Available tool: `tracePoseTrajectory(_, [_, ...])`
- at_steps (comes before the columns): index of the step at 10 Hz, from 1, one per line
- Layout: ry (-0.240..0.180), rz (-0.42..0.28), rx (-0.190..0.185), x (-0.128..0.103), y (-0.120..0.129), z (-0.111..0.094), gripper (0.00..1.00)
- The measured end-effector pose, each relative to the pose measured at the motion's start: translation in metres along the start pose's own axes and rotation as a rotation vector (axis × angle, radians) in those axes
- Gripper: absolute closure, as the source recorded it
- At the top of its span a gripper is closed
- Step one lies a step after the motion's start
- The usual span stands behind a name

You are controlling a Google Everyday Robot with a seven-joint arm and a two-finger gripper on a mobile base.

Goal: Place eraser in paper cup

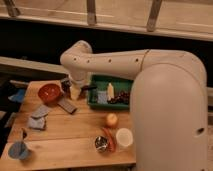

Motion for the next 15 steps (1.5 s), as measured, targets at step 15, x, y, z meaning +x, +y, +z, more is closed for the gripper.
tracePoseTrajectory(15, [-0.048,-0.088,-0.096,-0.076,0.058,0.066,0.26])
